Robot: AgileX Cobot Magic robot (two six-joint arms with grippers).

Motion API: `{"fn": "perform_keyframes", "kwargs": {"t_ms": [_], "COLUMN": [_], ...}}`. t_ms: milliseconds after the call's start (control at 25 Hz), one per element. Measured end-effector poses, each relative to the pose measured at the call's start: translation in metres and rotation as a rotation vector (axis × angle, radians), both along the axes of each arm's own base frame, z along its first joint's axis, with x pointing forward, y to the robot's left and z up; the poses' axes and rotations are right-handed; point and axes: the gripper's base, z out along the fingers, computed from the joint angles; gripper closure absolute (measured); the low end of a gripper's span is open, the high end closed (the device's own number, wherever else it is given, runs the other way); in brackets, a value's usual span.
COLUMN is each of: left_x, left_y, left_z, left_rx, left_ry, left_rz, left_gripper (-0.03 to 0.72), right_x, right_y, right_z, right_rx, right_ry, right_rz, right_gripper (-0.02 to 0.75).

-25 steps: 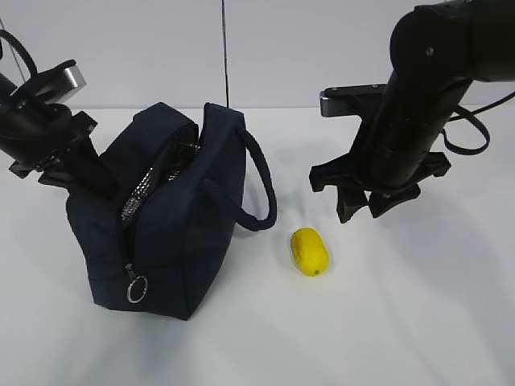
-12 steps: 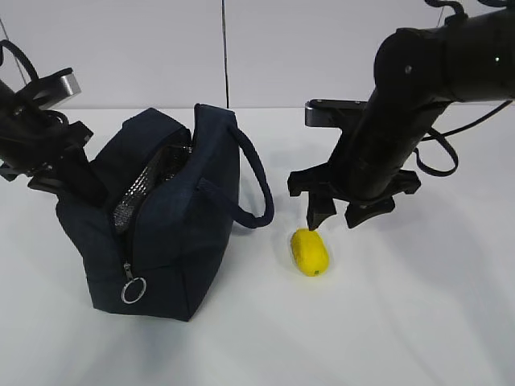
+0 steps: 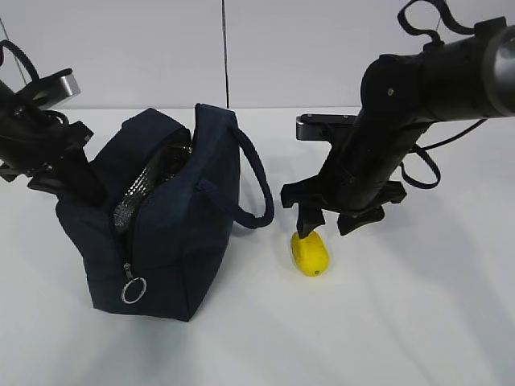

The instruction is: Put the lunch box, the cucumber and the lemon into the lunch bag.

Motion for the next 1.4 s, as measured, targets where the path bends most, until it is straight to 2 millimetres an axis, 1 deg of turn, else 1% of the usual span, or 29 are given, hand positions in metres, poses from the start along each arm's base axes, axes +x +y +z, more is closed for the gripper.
{"fn": "perform_keyframes", "kwargs": {"t_ms": [160,400,600,800,1040,1240,1400], "left_x": [0.0,0.0,0.0,0.0,0.0,0.0,-0.001], "left_y": [0.0,0.0,0.0,0.0,0.0,0.0,0.0], "left_z": [0.0,0.0,0.0,0.0,0.0,0.0,0.0], "left_rx": [0.0,0.0,0.0,0.0,-0.001,-0.001,-0.002], "left_ry": [0.004,0.005,0.006,0.008,0.011,0.01,0.012], "left_rz": [0.006,0.008,0.009,0.008,0.006,0.006,0.005], "left_gripper": [0.687,0.687,0.687,0.687,0.687,0.687,0.687], "right_x": [0.001,0.007,0.007,0.008,0.008,0.007,0.007], "right_y": [0.001,0.006,0.008,0.01,0.01,0.01,0.01], "right_z": [-0.004,-0.015,-0.016,-0.028,-0.029,-0.037,-0.039], "right_rx": [0.003,0.019,0.039,0.04,0.043,0.031,0.028], "right_ry": [0.003,0.028,0.03,0.062,0.067,0.087,0.1], "right_rz": [-0.003,-0.017,0.003,-0.001,0.001,0.014,0.017], "right_gripper": [0.245,0.245,0.245,0.245,0.245,0.245,0.246]}}
